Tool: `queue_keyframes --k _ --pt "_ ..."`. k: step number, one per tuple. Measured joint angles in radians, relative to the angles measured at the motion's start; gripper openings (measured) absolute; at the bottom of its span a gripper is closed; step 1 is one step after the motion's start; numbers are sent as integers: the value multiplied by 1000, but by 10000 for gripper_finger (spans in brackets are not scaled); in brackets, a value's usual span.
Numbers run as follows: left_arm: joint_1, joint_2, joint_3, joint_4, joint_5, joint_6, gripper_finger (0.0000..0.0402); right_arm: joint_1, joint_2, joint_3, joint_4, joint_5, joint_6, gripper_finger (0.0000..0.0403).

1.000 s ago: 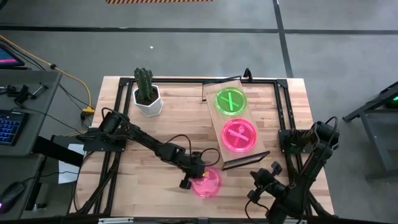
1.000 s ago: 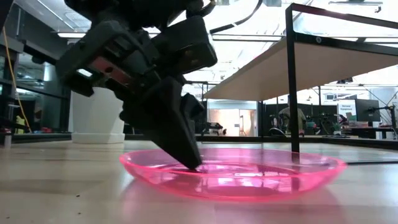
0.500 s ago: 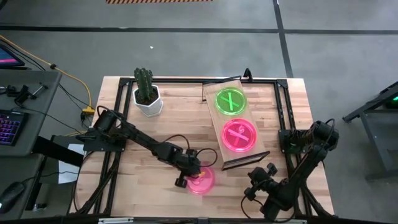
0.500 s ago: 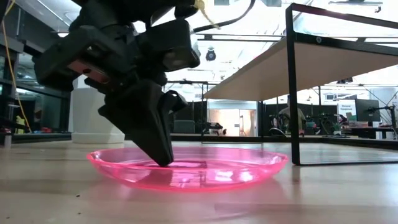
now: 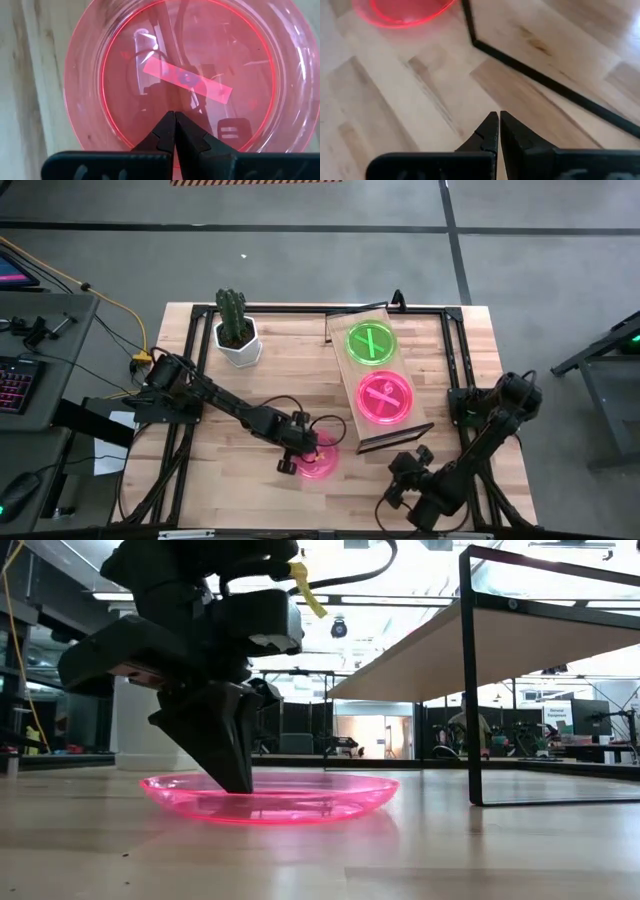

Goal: Place and stack plates onto a shelf
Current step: Stack the pink plate on top of the other pink plate on the shelf

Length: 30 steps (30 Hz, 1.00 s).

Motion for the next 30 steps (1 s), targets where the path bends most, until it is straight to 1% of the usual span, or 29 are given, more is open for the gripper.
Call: queue_keyframes --k 3,7,12,20,30 --pt "1 -6 -1 -27 -20 9 0 -34 0 0 65 -34 -93 0" --pt "2 -20 -2 -92 -76 10 0 -76 0 0 135 -76 -221 0" --pt "2 -40 -3 -152 -132 10 0 -111 0 0 189 -89 -334 0" --pt "26 -70 -5 -244 -186 8 0 -127 0 0 215 -101 -413 0" --pt "68 -95 -6 -307 -194 8 0 -65 0 0 214 -101 -414 0"
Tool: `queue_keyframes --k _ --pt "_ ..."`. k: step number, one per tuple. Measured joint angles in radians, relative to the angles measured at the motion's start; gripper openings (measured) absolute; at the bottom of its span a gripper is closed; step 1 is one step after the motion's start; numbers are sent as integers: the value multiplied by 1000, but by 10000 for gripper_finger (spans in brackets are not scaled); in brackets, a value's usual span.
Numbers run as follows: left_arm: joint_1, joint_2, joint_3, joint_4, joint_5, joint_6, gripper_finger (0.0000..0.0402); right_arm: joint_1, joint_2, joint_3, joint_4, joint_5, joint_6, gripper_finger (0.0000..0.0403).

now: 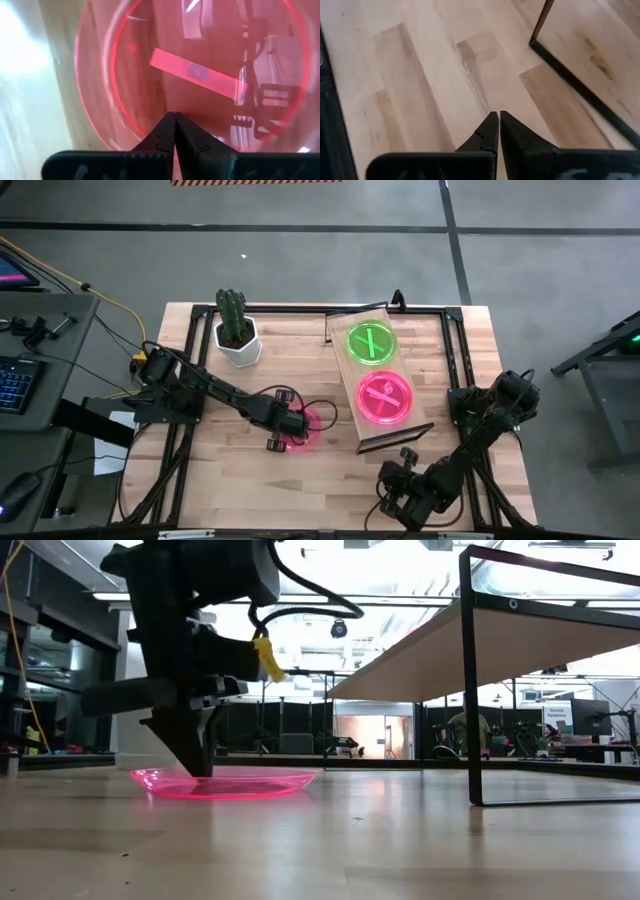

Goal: Place and stack plates onto a shelf
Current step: Stack the pink plate on top of the other pink plate on the shelf

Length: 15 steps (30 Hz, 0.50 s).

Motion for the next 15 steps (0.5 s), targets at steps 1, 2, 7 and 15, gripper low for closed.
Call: queue_keyframes --k 1,2,7,15 --pt "1 -3 0 -4 -8 0 0 7 0 0 1 0 2 0" --pt "2 -8 0 -16 -13 -3 0 12 0 0 4 0 5 0" --pt "3 -15 0 -23 -19 -7 0 19 0 -61 177 -16 -35 0" --pt "-1 -85 1 -39 -20 1 0 -55 0 -274 806 -130 -315 0"
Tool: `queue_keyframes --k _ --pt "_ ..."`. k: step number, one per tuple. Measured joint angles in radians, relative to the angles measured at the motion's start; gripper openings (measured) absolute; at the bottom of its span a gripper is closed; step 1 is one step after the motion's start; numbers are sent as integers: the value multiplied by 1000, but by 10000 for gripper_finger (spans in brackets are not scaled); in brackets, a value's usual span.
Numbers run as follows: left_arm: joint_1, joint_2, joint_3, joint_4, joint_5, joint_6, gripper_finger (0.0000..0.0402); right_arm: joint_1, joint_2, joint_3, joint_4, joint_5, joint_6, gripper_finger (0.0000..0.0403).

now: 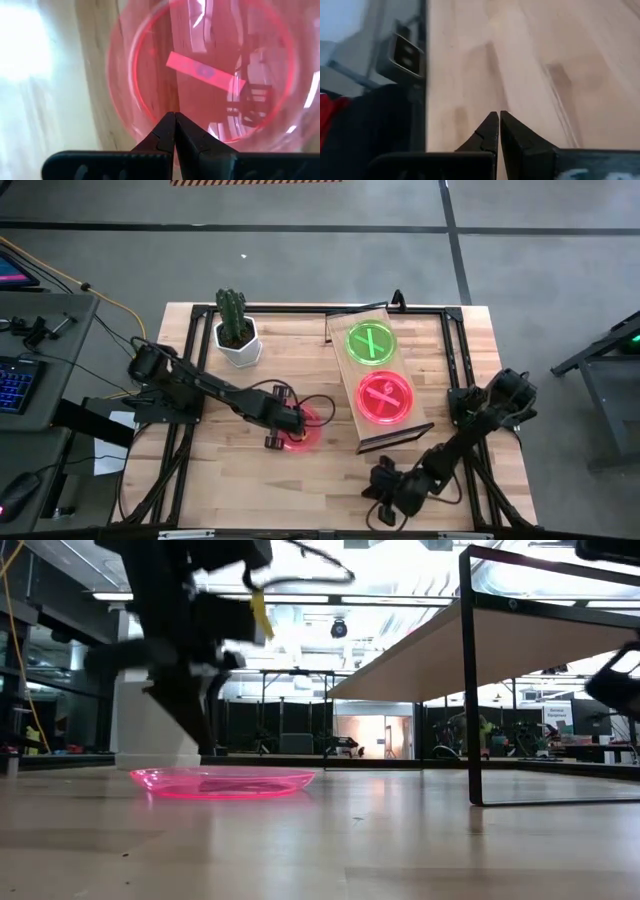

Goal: Place and stack plates onto a shelf
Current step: Stack the pink plate on top of the other pink plate on the shelf

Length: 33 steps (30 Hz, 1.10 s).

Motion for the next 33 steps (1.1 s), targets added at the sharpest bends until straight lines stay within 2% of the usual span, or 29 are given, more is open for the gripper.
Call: queue_keyframes --k 5,10,13,17,22,25,33 --pt "-8 -97 0 14 -2 2 0 -13 0 -32 137 -14 -142 0" --pt "-35 -186 -5 103 -39 2 0 2 -1 -32 168 41 -212 0" --pt "-50 -253 -93 294 -34 29 0 26 -5 -32 183 105 -257 0" --pt "-55 -351 -273 543 11 20 0 69 -20 -32 178 156 -265 0" --pt "-47 -463 -444 762 11 -24 0 102 -69 -33 158 274 -285 0" --pt "-44 -498 -480 817 11 -77 0 105 -115 -33 147 338 -337 0" --pt "-33 -505 -488 801 12 -196 0 80 -318 -33 149 459 -593 0"
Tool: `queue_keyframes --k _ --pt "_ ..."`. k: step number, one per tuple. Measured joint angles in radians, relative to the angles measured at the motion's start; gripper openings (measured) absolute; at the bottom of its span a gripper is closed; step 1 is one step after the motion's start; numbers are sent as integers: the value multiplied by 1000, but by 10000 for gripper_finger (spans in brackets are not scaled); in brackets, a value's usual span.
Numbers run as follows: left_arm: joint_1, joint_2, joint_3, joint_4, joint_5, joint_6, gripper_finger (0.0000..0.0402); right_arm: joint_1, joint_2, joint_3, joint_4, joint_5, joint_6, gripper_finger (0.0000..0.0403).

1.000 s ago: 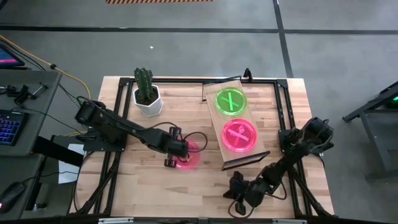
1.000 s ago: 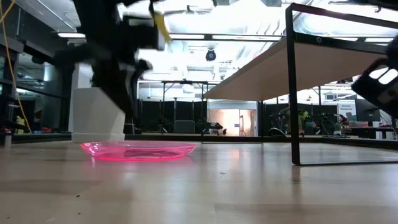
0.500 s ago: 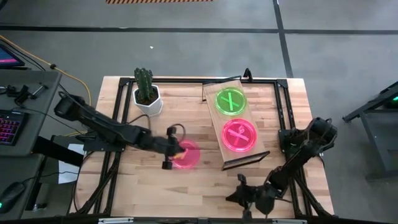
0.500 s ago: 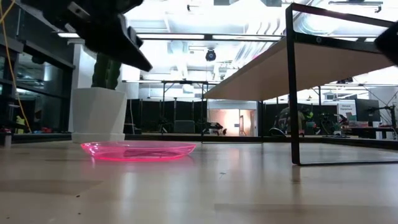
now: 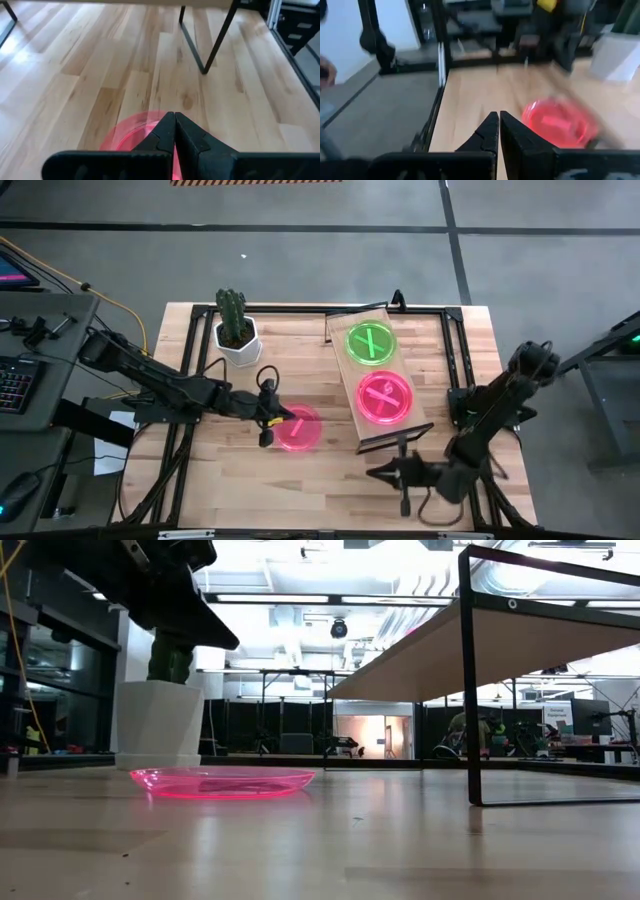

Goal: Place and stack plates onto a shelf
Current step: Stack the pink plate on top of the other pink plate on the shelf

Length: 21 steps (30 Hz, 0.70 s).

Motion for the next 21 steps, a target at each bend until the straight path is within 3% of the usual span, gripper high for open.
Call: queue_keyframes --k 6,11,21 --pt "15 0 -1 -3 4 1 0 -25 -126 0 2 16 -133 0" --pt "20 7 0 -11 -6 -22 3 -45 -134 0 -3 15 -161 0" --pt "30 57 0 -70 -101 -109 70 -66 -103 0 -11 -17 -128 0"
